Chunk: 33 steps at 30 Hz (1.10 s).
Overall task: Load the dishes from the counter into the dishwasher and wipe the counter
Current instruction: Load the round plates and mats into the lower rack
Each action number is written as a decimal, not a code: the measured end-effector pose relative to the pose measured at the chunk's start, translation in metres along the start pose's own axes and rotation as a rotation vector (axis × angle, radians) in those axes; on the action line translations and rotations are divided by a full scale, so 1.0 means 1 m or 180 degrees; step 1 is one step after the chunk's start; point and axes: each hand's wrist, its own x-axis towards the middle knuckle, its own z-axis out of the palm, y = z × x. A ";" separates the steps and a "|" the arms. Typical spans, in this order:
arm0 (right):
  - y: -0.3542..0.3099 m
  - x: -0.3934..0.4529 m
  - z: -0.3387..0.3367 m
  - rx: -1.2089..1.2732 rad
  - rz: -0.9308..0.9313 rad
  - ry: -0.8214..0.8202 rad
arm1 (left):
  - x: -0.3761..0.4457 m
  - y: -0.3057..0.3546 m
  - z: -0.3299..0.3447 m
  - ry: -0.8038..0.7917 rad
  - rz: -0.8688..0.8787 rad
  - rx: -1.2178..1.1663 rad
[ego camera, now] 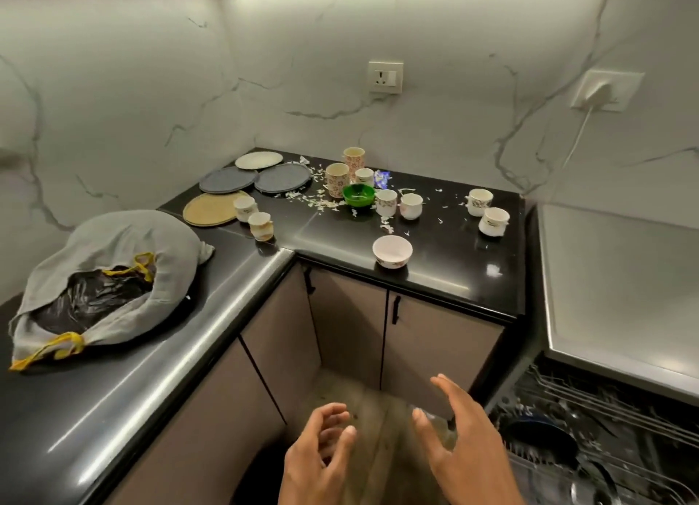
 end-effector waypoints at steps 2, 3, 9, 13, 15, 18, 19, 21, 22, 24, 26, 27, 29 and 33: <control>-0.012 0.007 0.007 -0.0025 -0.0046 0.0017 | 0.008 0.000 -0.015 0.0097 0.0019 -0.0032; -0.018 0.010 0.010 -0.0060 -0.0071 0.0009 | 0.011 0.000 -0.021 0.0144 0.0028 -0.0035; -0.033 0.033 0.024 -0.0190 -0.0148 -0.0111 | 0.020 -0.006 -0.032 0.0393 -0.0120 -0.0097; -0.036 0.058 0.026 -0.0119 -0.0199 -0.0176 | 0.030 -0.006 -0.028 0.0429 -0.0199 -0.0106; -0.041 0.073 0.029 0.0019 -0.0230 -0.0184 | 0.039 -0.002 -0.029 0.0431 -0.0172 -0.0067; -0.049 0.103 0.032 0.0164 -0.0428 -0.0162 | 0.063 0.008 -0.027 0.0466 -0.0160 -0.0085; -0.052 0.115 0.033 0.0189 -0.0516 -0.0152 | 0.074 0.012 -0.025 0.0484 -0.0156 -0.0093; -0.059 0.143 0.033 0.0268 -0.0728 -0.0101 | 0.097 0.022 -0.020 0.0547 -0.0130 -0.0094; -0.063 0.157 0.031 0.0306 -0.0805 -0.0102 | 0.110 0.028 -0.017 0.0604 -0.0107 -0.0084; -0.067 0.190 0.023 0.0356 -0.0943 -0.0124 | 0.139 0.041 -0.006 0.0719 -0.0031 -0.0052; -0.069 0.221 0.010 0.0415 -0.1006 -0.0120 | 0.166 0.060 0.005 0.0769 0.0015 -0.0047; -0.069 0.236 0.002 0.0435 -0.1008 -0.0103 | 0.180 0.070 0.012 0.0780 0.0046 -0.0041; -0.065 0.269 -0.013 0.0461 -0.1043 -0.0042 | 0.211 0.085 0.028 0.0774 0.0127 -0.0035; -0.062 0.323 -0.025 0.0418 -0.1108 -0.0134 | 0.256 0.108 0.050 0.0864 0.0226 -0.0096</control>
